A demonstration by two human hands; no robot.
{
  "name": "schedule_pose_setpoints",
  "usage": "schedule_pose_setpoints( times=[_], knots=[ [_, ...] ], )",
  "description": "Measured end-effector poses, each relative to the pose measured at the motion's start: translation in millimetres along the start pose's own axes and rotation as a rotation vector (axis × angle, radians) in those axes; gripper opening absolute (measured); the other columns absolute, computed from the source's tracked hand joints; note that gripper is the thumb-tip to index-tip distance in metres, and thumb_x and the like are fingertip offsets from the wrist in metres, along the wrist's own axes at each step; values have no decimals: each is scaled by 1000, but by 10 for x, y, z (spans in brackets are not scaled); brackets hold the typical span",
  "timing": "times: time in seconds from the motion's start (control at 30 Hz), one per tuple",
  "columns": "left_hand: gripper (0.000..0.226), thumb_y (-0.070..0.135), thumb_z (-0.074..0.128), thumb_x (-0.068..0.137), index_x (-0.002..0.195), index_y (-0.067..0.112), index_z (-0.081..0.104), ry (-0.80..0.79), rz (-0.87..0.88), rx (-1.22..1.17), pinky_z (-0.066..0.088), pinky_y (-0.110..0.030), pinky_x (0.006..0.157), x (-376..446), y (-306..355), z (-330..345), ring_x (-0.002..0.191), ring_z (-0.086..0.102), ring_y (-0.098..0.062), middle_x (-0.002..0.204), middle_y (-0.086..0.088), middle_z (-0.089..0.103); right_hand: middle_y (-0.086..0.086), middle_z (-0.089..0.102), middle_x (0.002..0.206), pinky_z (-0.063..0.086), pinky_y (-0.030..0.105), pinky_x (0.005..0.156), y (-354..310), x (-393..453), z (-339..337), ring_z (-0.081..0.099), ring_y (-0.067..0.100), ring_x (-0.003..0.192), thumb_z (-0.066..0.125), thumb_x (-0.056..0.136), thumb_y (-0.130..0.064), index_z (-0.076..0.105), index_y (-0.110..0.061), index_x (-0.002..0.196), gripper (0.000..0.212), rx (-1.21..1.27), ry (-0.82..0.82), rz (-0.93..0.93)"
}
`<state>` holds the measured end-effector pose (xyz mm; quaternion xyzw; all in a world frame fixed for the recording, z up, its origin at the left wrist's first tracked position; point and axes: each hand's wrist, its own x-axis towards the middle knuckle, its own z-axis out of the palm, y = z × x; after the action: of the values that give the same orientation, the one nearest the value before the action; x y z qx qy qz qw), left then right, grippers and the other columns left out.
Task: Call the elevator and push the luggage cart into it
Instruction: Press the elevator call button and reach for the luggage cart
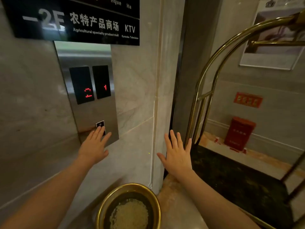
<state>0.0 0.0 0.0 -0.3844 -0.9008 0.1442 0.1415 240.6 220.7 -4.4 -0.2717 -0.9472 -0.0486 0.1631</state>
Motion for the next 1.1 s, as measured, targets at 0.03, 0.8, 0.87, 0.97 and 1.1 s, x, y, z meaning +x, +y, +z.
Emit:
schedule_pose_setpoints(
  times=[0.03,0.8,0.87,0.97,1.1],
  knots=[
    [76,56,30,96,153,21,-7,1,-1,17,-3,-41,118,-1,-3,12,146,-14,-30,160,-17,-13,2,-13,159,-26,60,104,-3,3,-14,-22,27,141,17,88,-72,-10,-27,148,80,-19,-1,1],
    [83,53,38,93,150,26,-17,46,-17,-113,-2,-41,117,45,80,-92,146,-12,-35,158,-25,-12,5,-5,161,-20,60,107,-165,82,35,-14,29,143,17,86,-74,-5,-29,149,80,9,33,-62],
    [80,50,38,95,152,24,-11,66,4,-110,-2,-40,117,-8,46,-105,146,-12,-34,159,-24,-11,5,-3,161,-21,59,107,-188,77,56,-13,29,143,20,87,-74,-4,-29,149,80,12,32,-57],
    [77,47,39,95,154,21,-2,69,43,-107,-1,-41,117,-70,87,-109,147,-7,-33,160,-21,-6,4,-4,161,-25,56,106,-217,75,71,-17,27,142,20,87,-75,-3,-30,149,79,26,38,-55],
    [61,33,59,84,139,9,45,163,124,-209,31,-47,110,-52,403,-176,132,41,-39,141,-24,46,5,5,160,-25,52,105,-164,6,37,-11,26,142,14,85,-74,3,-29,149,79,46,74,-54]
  ],
)
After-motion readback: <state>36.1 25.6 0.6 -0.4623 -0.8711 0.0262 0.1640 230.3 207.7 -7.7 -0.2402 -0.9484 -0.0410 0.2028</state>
